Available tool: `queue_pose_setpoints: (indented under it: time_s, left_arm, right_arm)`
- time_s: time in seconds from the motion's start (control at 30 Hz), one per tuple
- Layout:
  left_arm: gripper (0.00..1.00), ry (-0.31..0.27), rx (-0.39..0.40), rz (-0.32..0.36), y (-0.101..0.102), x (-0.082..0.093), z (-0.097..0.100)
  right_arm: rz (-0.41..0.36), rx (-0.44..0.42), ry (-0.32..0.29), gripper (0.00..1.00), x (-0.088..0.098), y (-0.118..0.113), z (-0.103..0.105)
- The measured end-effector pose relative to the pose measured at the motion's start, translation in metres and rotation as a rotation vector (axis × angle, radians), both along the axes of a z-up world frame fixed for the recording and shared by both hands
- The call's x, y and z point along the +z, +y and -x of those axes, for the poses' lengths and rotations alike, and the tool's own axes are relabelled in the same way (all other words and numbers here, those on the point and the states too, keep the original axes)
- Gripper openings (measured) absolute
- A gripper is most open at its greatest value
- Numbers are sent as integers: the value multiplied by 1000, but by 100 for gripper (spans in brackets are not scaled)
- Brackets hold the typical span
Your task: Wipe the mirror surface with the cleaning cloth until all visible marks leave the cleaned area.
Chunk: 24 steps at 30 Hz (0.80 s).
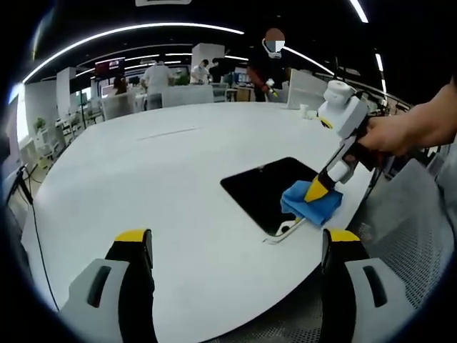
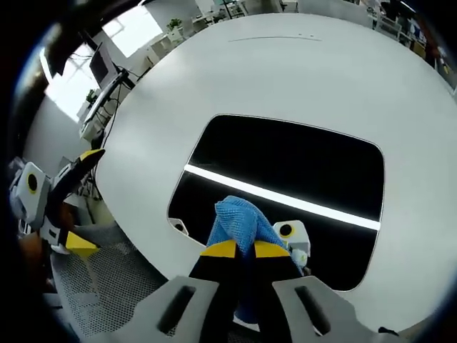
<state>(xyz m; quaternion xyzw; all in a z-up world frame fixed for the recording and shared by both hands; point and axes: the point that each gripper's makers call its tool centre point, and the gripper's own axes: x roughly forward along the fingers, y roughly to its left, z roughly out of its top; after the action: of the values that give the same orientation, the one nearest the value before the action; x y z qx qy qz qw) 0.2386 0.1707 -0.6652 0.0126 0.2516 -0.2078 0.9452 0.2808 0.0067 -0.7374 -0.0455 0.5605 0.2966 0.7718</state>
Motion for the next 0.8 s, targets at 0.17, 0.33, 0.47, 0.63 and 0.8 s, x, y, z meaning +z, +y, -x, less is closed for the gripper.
queue_pose_setpoints:
  time_s: [0.17,0.33,0.47,0.63,0.8]
  left_arm:
    - [97,-1,2,-2,1,0,0]
    - [97,0,1,3,0,0,0]
    - [97,3,-4,2,-1,0,0]
    - [97,4,-5,2,-1,0,0]
    - [97,2,-1,2,0,0,0]
  right_arm:
    - [7,-1,2,0,0,-3,-1]
    - [16,-11,2,0,0,-14,-3]
    - [19,-17,7,0,0,-14,-3]
    - [24,-16,6,0,1,-14,-3]
    - [24,-47,-6,0,1,-14,-6]
